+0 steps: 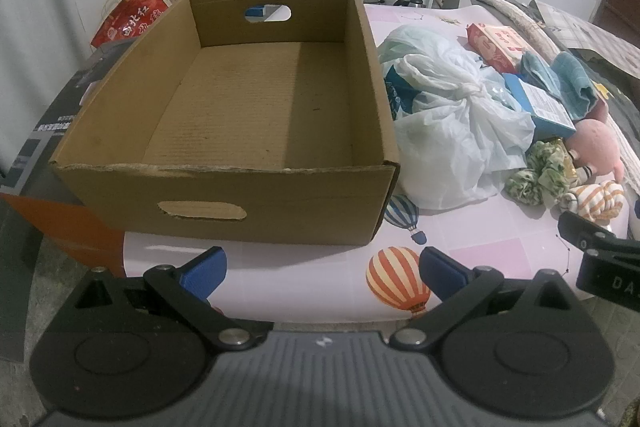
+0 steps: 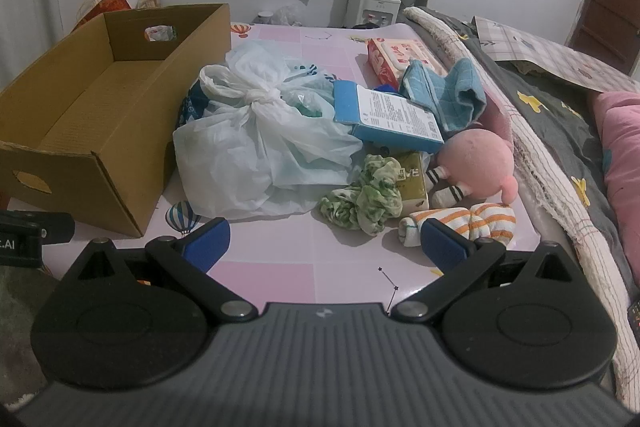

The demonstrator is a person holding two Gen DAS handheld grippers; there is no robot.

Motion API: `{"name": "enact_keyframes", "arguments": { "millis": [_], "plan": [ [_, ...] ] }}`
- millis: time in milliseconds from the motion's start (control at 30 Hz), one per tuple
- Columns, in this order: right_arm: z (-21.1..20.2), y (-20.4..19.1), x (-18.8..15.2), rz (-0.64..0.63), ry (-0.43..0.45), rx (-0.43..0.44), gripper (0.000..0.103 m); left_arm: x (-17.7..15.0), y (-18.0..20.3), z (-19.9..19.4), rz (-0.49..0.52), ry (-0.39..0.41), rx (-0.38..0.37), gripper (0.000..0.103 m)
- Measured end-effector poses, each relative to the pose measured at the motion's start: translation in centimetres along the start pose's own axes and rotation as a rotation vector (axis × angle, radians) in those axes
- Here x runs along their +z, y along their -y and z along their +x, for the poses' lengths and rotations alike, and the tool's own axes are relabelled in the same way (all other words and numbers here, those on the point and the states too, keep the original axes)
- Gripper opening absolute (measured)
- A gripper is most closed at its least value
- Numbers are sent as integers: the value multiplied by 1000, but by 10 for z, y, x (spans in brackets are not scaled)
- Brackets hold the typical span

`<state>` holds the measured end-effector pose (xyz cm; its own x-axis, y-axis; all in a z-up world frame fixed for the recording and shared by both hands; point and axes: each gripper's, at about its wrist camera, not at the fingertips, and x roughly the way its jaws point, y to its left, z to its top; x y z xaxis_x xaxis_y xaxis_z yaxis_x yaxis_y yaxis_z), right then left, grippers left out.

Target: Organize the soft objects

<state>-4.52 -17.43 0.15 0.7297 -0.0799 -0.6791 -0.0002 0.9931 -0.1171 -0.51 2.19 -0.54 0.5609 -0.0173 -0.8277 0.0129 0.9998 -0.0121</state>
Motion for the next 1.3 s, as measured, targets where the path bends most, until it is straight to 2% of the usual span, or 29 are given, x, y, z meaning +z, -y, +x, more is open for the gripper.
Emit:
{"name": "enact_keyframes", "arguments": {
  "millis": [467,700,900,1167,1300],
  "plan": [
    [2,-1,-1,2,-2,-1,102,-2,-3,0,-2,-4,1,103],
    [11,19,-11,56,-15,-1,102,-1,15,-1,53,11,-26,103],
    [16,74,-28,185,2,-16,102,1,50,-5,152,45,-136,103],
    [27,171,-68,440,35,0,102,8,109,-2,243,93,-397,100],
    [34,209,-81,545,55,3,102,12,149,6,331,105,-434,96]
  ]
}}
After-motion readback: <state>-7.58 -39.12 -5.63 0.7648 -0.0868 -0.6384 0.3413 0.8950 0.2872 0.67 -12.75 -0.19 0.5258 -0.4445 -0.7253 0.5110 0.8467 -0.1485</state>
